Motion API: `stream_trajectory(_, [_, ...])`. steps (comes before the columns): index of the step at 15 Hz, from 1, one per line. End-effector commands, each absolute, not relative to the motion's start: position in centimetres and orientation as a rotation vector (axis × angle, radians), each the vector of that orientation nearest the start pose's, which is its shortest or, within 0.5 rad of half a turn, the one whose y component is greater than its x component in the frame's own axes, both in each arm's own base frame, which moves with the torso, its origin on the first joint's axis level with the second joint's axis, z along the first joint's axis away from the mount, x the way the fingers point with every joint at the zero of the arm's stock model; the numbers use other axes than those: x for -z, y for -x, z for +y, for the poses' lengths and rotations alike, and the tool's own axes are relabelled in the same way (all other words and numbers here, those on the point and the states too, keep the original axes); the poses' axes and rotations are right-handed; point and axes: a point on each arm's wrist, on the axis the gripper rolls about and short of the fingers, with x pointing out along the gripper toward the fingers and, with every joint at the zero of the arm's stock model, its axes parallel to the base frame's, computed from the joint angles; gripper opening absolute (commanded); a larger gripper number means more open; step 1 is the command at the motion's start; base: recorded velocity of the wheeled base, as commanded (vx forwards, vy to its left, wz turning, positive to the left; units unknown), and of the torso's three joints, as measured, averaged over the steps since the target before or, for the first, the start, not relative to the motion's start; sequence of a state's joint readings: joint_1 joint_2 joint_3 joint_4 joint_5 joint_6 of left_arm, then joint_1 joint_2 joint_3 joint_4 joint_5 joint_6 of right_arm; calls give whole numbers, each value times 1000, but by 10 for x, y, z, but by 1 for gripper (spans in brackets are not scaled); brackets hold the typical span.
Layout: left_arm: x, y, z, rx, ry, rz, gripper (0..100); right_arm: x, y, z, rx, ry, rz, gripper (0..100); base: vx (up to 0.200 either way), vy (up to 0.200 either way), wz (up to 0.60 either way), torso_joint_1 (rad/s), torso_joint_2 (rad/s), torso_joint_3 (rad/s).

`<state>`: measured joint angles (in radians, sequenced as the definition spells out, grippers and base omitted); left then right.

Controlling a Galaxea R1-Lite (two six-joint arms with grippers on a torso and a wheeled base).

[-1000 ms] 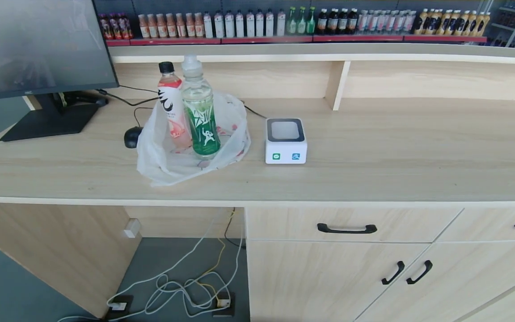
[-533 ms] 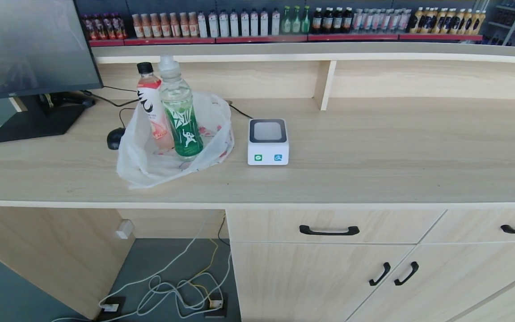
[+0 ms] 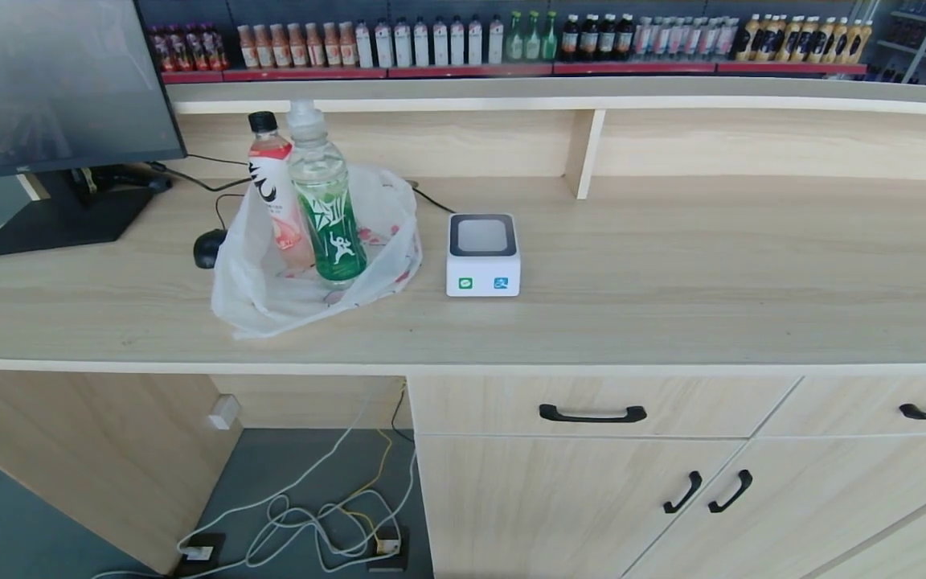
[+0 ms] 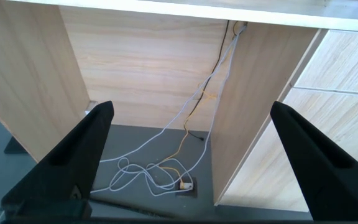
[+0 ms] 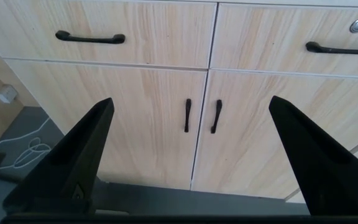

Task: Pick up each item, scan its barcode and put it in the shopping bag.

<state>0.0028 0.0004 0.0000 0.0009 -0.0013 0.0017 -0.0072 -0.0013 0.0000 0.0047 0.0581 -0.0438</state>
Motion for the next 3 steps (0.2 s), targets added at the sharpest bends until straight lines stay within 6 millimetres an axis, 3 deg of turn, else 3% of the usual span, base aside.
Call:
stream_trajectory(1, [-75,23,0,-2,-2,2,100,-75,23,1,-51,44,3,100,0,0,0,0,0,0])
stream_trajectory(3, [-75,23,0,-2,-2,0,100,-75,23,1,-51,44,3,100,0,0,0,0,0,0])
